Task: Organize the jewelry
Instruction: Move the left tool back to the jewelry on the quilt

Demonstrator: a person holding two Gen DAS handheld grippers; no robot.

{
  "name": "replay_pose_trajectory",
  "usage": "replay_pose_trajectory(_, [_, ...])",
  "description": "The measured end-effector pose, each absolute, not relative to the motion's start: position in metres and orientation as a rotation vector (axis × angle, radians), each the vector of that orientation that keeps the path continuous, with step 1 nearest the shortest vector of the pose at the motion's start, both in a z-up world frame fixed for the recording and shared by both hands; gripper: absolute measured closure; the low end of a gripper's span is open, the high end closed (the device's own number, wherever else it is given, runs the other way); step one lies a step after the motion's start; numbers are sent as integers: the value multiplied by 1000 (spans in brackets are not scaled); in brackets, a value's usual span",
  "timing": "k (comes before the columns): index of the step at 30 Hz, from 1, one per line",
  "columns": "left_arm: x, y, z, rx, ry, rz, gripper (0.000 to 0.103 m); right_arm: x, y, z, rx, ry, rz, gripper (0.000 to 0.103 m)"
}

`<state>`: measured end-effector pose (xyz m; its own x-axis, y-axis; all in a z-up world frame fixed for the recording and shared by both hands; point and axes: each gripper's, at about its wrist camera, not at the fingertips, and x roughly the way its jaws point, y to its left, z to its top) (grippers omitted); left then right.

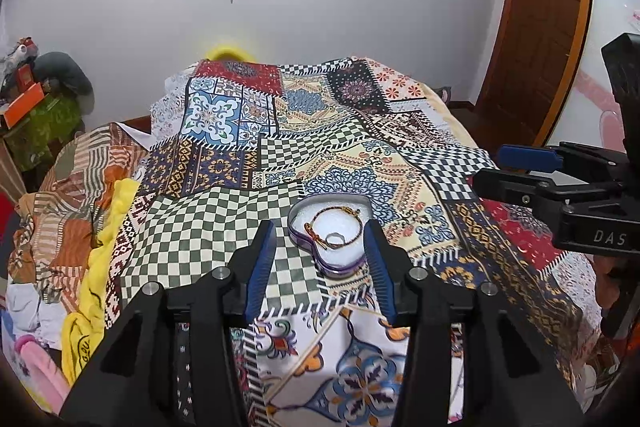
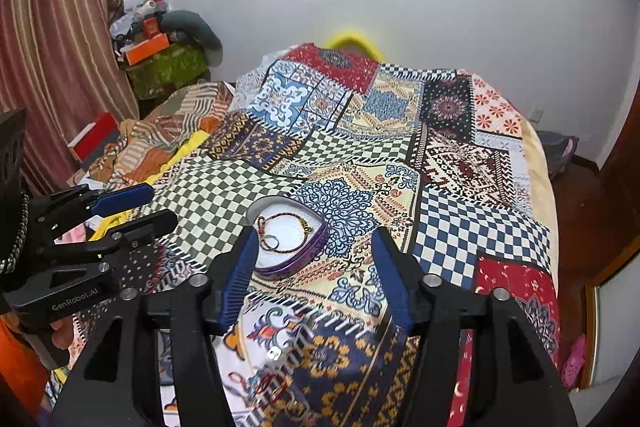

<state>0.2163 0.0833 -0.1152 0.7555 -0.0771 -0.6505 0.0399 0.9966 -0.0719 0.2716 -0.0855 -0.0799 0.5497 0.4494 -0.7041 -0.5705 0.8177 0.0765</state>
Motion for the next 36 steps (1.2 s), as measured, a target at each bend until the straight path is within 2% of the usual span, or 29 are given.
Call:
replay_pose_trajectory(10, [185, 63, -115, -54, 727, -93, 55, 235, -106, -78, -171, 759, 580, 47])
replay_pose_trajectory(20, [173, 36, -147, -57, 809, -144, 55, 214, -133, -91, -156, 792, 527, 47])
replay_pose_trajectory(32, [165, 13, -193, -54, 903, -205, 55, 194, -145, -146, -200, 919, 531, 47])
replay_pose_trajectory(34, [165, 12, -195, -58, 899, -205, 58, 191, -146, -156, -207, 932, 533, 47])
replay_pose_trajectory(36, [167, 11, -195, -77, 898, -217, 70, 190, -146, -162, -218, 938, 540, 47])
